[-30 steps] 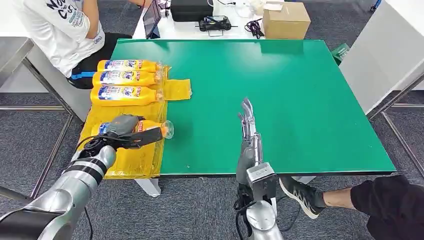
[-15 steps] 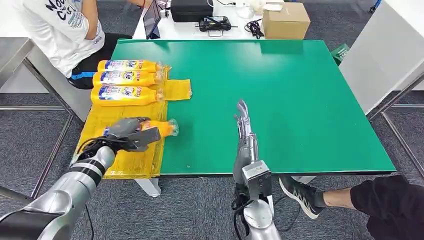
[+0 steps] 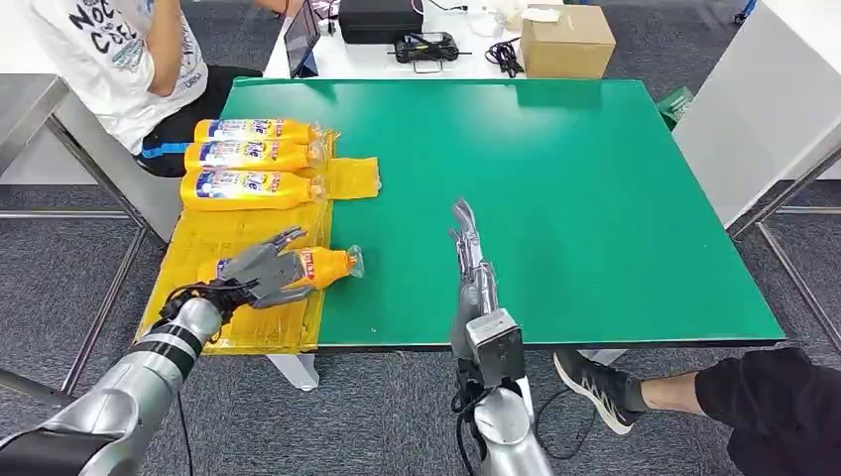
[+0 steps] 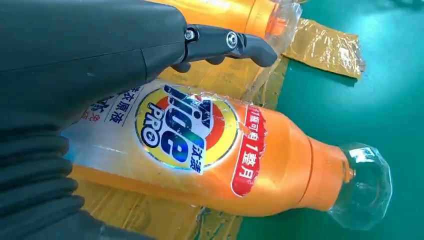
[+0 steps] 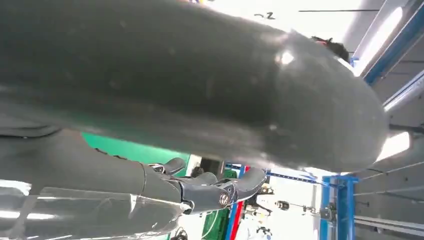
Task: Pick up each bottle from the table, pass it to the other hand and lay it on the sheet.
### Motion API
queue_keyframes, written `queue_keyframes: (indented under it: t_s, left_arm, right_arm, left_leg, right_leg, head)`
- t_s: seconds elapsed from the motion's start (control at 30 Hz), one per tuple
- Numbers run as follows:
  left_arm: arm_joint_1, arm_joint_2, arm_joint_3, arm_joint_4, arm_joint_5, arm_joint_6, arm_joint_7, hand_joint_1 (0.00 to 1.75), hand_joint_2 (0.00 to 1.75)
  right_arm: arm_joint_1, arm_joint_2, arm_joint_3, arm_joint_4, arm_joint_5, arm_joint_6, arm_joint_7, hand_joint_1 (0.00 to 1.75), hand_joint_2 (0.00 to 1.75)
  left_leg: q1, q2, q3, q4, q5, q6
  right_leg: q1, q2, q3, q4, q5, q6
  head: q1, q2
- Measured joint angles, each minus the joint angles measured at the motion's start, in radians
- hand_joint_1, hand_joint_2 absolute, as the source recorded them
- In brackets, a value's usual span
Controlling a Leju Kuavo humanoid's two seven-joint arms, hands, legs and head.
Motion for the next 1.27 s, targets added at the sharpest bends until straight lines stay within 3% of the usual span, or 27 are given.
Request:
queue_keyframes:
  t_s: [0.2, 0.3, 0.37, 0.43, 0.67, 0.8, 0.87, 0.97, 1.0, 1.13, 1.23, 1.27]
  left_arm:
    - [0.018, 0.004, -0.010, -0.021, 0.106, 0.043, -0.004, 0.00, 0.00]
    - [0.060, -0.026, 0.020, -0.078, 0.116, 0.252, 0.058, 0.00, 0.00]
    - [0.111, -0.074, 0.081, -0.202, 0.051, 0.511, 0.117, 0.00, 0.00]
    - [0.150, -0.107, 0.145, -0.324, -0.010, 0.635, 0.132, 0.00, 0.00]
    - [0.227, -0.164, 0.304, -0.569, -0.050, 0.685, 0.094, 0.00, 0.00]
    - [0.236, -0.196, 0.365, -0.624, 0.187, 0.837, -0.095, 0.00, 0.00]
    - [0.240, -0.210, 0.382, -0.648, 0.374, 0.793, -0.146, 0.00, 0.00]
    - [0.258, -0.232, 0.392, -0.689, 0.624, 0.646, -0.127, 0.00, 0.00]
    - [0.267, -0.237, 0.394, -0.701, 0.686, 0.597, -0.109, 0.00, 1.75]
    - [0.325, -0.259, 0.385, -0.745, 0.853, 0.441, -0.051, 0.00, 1.75]
    - [0.380, -0.269, 0.365, -0.781, 0.887, 0.403, -0.041, 0.00, 1.75]
    - [0.391, -0.270, 0.361, -0.788, 0.892, 0.401, -0.040, 0.00, 1.75]
  right_arm:
    - [-0.002, 0.002, 0.000, 0.016, 0.000, -0.001, 0.000, 0.00, 0.00]
    - [-0.002, 0.005, 0.003, 0.020, 0.007, -0.014, 0.011, 0.00, 0.00]
    - [-0.002, 0.004, 0.011, 0.024, 0.016, -0.023, 0.018, 0.00, 0.00]
    - [-0.002, 0.003, 0.022, 0.026, 0.020, -0.024, 0.027, 0.00, 0.00]
    - [-0.004, -0.005, 0.052, 0.035, 0.017, -0.036, 0.037, 0.00, 0.00]
    - [-0.004, -0.010, 0.073, 0.045, -0.006, -0.079, 0.046, 0.00, 0.00]
    - [-0.004, -0.016, 0.085, 0.049, -0.021, -0.121, 0.047, 0.00, 0.00]
    - [0.005, -0.023, 0.097, 0.053, -0.048, -0.187, 0.023, 0.00, 0.00]
    - [0.010, -0.024, 0.097, 0.052, -0.058, -0.211, 0.011, 0.00, 0.00]
    - [0.052, -0.029, 0.080, 0.006, -0.077, -0.308, -0.029, 0.00, 0.00]
    - [0.081, -0.033, 0.058, -0.033, -0.080, -0.329, -0.038, 0.00, 0.00]
    - [0.088, -0.034, 0.053, -0.042, -0.082, -0.330, -0.039, 0.00, 1.75]
  left_leg:
    - [0.000, 0.000, 0.001, 0.000, 0.000, 0.000]
    - [0.000, 0.001, 0.001, 0.000, 0.000, 0.000]
    - [0.000, -0.001, -0.001, 0.000, 0.000, 0.000]
    - [0.000, 0.000, -0.001, 0.000, 0.000, 0.000]
    - [0.000, 0.000, -0.001, 0.000, -0.001, 0.000]
    - [0.001, 0.000, -0.001, 0.000, -0.001, 0.000]
    - [0.001, 0.000, -0.001, 0.000, 0.000, 0.000]
    - [0.001, -0.002, -0.001, 0.000, 0.000, 0.000]
    - [0.000, -0.002, -0.001, 0.000, 0.000, 0.000]
    - [0.000, 0.000, -0.001, 0.000, -0.001, 0.000]
    - [0.000, 0.000, -0.001, 0.000, -0.002, 0.000]
    - [0.000, 0.000, -0.001, 0.000, -0.002, -0.001]
  right_leg:
    - [0.000, 0.000, 0.000, 0.000, 0.000, 0.000]
    - [0.000, 0.000, 0.000, 0.000, 0.000, 0.000]
    - [0.000, 0.000, 0.000, 0.000, 0.000, 0.000]
    - [0.000, 0.000, -0.001, 0.000, 0.000, 0.000]
    - [0.001, 0.000, -0.001, -0.001, 0.000, 0.000]
    - [0.001, 0.000, -0.001, 0.000, 0.000, 0.000]
    - [0.001, 0.000, -0.001, 0.000, 0.000, 0.000]
    - [0.000, 0.000, -0.001, -0.001, 0.000, 0.000]
    - [0.000, 0.000, -0.001, -0.001, 0.000, 0.000]
    - [0.000, 0.000, -0.001, -0.001, 0.000, 0.000]
    - [0.000, 0.000, -0.001, -0.001, -0.001, 0.000]
    - [0.000, 0.000, -0.001, -0.001, -0.001, 0.000]
  head:
    - [0.000, 0.000]
    - [0.000, 0.000]
    - [0.001, 0.000]
    - [0.000, 0.000]
    - [0.000, 0.000]
    - [0.001, 0.000]
    - [0.000, 0.000]
    - [0.000, 0.000]
    - [0.000, 0.000]
    - [0.000, 0.000]
    - [0.000, 0.000]
    - [0.000, 0.000]
